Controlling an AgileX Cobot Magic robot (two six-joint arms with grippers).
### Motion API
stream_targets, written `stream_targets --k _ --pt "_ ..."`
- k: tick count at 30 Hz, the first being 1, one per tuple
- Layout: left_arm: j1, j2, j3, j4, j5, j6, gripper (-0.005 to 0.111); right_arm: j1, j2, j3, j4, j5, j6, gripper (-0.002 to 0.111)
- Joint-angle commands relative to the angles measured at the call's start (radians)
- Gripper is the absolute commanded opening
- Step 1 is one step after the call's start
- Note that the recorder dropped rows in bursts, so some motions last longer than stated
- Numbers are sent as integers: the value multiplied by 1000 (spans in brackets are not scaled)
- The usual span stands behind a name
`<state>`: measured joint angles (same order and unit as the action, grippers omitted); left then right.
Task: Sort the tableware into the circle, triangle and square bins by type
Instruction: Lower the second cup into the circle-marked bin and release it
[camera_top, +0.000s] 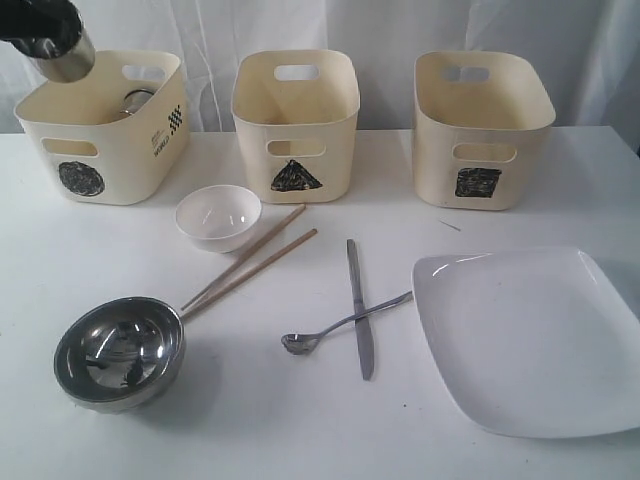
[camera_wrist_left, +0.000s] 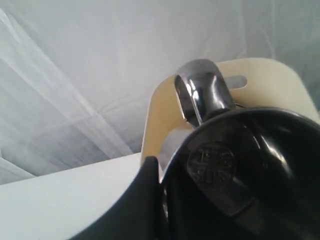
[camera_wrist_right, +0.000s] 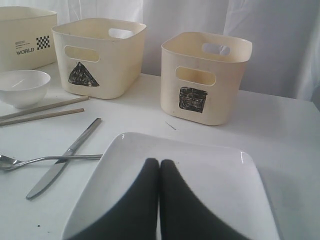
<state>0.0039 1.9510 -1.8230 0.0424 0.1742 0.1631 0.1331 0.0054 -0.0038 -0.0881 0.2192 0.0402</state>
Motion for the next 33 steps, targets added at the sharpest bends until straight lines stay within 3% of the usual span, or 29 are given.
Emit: stream_targets --k 1,6,12,14,18,25,33 --pt "10 124 -84 -12 -57 -28 0 -6 -5 4 -5 0 3 0" --pt "12 219 -133 -14 -46 -43 4 -6 -5 4 -5 0 3 0" --pt "12 222 -133 -64 52 -118 45 -6 -5 4 -5 2 3 0" --pt "12 204 -133 -76 120 -118 52 -6 -5 4 -5 2 3 0" --pt "12 150 -133 -94 251 -67 51 -6 -5 4 -5 0 3 0" --pt "2 -2 -84 -345 426 168 47 -6 -5 4 -5 0 3 0" --pt "-104 -144 116 -372 470 210 47 -6 -5 4 -5 0 3 0"
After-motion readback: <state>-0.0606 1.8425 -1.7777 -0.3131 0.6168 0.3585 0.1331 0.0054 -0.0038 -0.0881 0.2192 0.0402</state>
